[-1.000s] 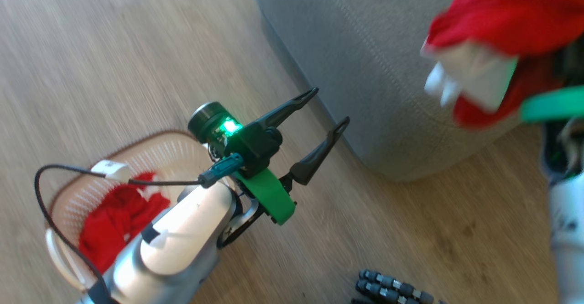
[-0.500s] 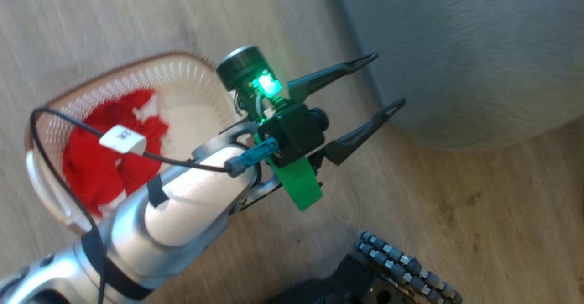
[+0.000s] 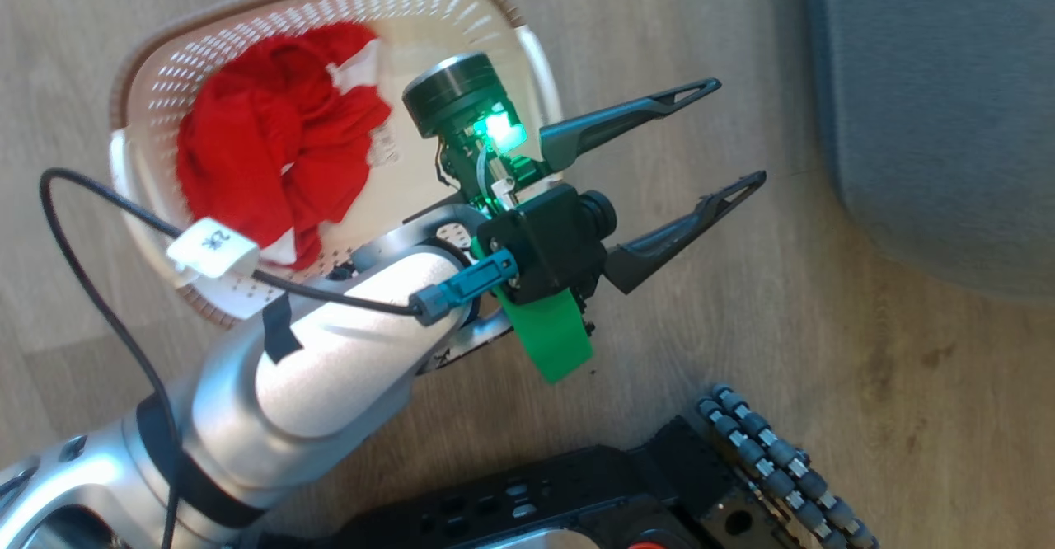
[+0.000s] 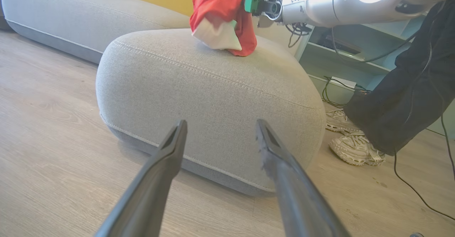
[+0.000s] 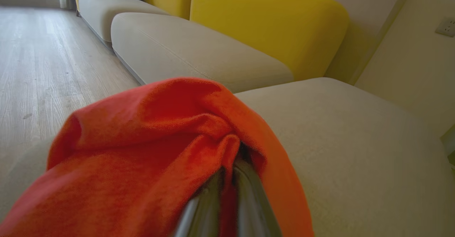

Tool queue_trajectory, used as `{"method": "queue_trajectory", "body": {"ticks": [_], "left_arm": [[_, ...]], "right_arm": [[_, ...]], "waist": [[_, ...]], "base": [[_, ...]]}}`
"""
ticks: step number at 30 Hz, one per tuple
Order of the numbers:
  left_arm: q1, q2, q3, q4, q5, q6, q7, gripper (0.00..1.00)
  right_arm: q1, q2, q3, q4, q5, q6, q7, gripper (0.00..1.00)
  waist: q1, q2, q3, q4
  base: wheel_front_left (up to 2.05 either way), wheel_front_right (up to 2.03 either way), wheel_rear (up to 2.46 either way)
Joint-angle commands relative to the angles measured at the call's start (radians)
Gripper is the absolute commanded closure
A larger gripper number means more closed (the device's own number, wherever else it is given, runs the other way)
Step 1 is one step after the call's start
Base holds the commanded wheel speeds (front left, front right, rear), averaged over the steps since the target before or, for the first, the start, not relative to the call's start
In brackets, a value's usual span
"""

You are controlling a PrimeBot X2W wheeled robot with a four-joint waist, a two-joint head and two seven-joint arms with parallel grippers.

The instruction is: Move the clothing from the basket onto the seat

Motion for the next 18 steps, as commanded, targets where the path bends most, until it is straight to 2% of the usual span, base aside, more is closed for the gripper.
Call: {"method": "queue_trajectory", "body": {"ticks": [1,3,4,5,6,9,11,16,18], "left_arm": [[-0.017,0.005,0.030,-0.046,0.003,-0.001,-0.005,0.00],[-0.013,0.006,0.035,-0.052,0.005,-0.001,-0.005,0.00],[-0.012,0.007,0.039,-0.052,0.005,-0.001,-0.005,0.00],[-0.010,0.007,0.043,-0.052,0.006,-0.001,-0.005,0.00],[-0.009,0.008,0.046,-0.051,0.007,-0.001,-0.005,0.00],[-0.006,0.006,0.053,-0.050,0.010,-0.001,-0.005,0.00],[-0.002,0.001,0.056,-0.048,0.009,-0.001,-0.005,0.00],[0.025,-0.012,0.084,-0.043,0.009,-0.001,-0.005,0.00],[0.032,-0.015,0.091,-0.041,0.010,-0.001,-0.005,0.00]], "right_arm": [[0.015,-0.044,-0.071,0.008,-0.028,0.000,-0.001,1.00],[0.045,-0.038,-0.150,0.067,-0.090,0.000,0.000,1.00],[0.053,-0.031,-0.157,0.082,-0.106,0.000,-0.001,0.87],[0.058,-0.024,-0.164,0.093,-0.115,0.000,-0.002,0.20],[0.063,-0.014,-0.166,0.101,-0.119,0.000,-0.003,0.00],[0.084,0.016,-0.142,0.113,-0.113,0.000,-0.006,0.00],[0.114,0.034,-0.090,0.095,-0.102,0.000,-0.006,0.00],[0.269,0.065,0.068,-0.018,0.032,0.000,-0.006,0.00],[0.301,0.068,0.096,-0.048,0.060,0.000,-0.006,0.00]], "waist": [[-0.0002,0.0000,0.033,0.037],[-0.0002,0.0000,0.035,0.045],[-0.0002,0.0000,0.035,0.045],[-0.0002,0.0000,0.035,0.043],[-0.0002,0.0000,0.035,0.041],[-0.0002,0.0000,0.025,0.036],[-0.0002,0.0000,0.012,0.035],[-0.0002,0.0000,-0.047,0.038],[-0.0002,0.0000,-0.060,0.041]], "base": [[0.00,0.00,0.00],[0.00,0.00,0.00],[0.00,0.00,0.00],[0.00,0.00,0.00],[0.00,0.00,0.00],[0.00,0.00,0.00],[0.00,0.00,0.00],[0.00,0.00,0.00],[0.00,0.00,0.00]]}}
